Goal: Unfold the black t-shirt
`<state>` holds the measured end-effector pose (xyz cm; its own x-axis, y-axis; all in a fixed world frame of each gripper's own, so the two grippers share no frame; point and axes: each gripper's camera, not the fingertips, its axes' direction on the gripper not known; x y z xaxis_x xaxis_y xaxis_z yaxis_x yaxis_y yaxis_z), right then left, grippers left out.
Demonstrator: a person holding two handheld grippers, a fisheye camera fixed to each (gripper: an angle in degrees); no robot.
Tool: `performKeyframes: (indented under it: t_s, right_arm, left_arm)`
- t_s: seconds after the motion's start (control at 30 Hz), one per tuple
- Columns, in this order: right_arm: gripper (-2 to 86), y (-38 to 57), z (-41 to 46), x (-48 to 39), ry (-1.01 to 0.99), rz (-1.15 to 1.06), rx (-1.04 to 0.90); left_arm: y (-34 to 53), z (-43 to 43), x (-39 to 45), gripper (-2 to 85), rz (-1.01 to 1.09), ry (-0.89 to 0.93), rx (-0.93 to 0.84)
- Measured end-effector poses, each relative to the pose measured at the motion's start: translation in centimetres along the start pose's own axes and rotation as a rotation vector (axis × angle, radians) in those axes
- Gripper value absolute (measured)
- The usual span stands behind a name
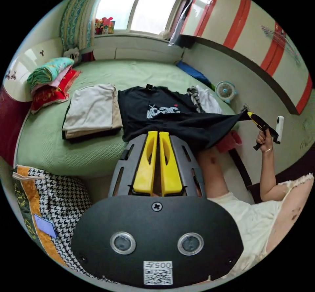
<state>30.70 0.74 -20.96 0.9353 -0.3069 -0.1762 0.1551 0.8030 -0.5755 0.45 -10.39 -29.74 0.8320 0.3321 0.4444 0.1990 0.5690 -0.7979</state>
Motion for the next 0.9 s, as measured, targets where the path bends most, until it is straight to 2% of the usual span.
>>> performKeyframes:
  t_s: [0.2, 0.27, 0.37, 0.43, 0.57, 0.7, 0.9]
  right_arm:
    - [-1.1, 6.0, -4.3, 0.9, 0.028, 0.061, -0.147]
    - [-1.0, 8.7, -3.5, 1.9, 0.026, 0.118, -0.189]
    - [-0.7, 12.8, 0.2, 3.8, 0.024, 0.221, -0.37]
    - [-0.7, 14.5, 1.6, 4.7, 0.071, 0.275, -0.43]
    - [0.7, 13.1, 1.1, 4.2, 0.174, 0.228, -0.394]
    - [3.2, 10.0, 3.5, 1.4, 0.057, 0.142, -0.351]
    - [3.7, 9.1, 10.4, -4.6, -0.013, 0.014, -0.412]
  left_arm:
    - [7.6, 0.0, 3.0, 0.4, 0.003, -0.018, -0.254]
    - [9.7, 2.1, 2.7, 0.5, -0.03, -0.044, -0.343]
    - [12.3, 5.1, 1.1, 0.5, -0.167, -0.04, -0.42]
    - [12.1, 5.1, 0.8, 0.8, -0.19, -0.086, -0.407]
    - [6.9, 4.6, 2.7, 4.8, -0.023, -0.226, -0.273]
    - [-0.7, 8.7, 4.8, 8.5, 0.128, -0.241, -0.154]
    - [-9.5, 20.3, 6.7, 10.8, 0.202, -0.231, -0.204]
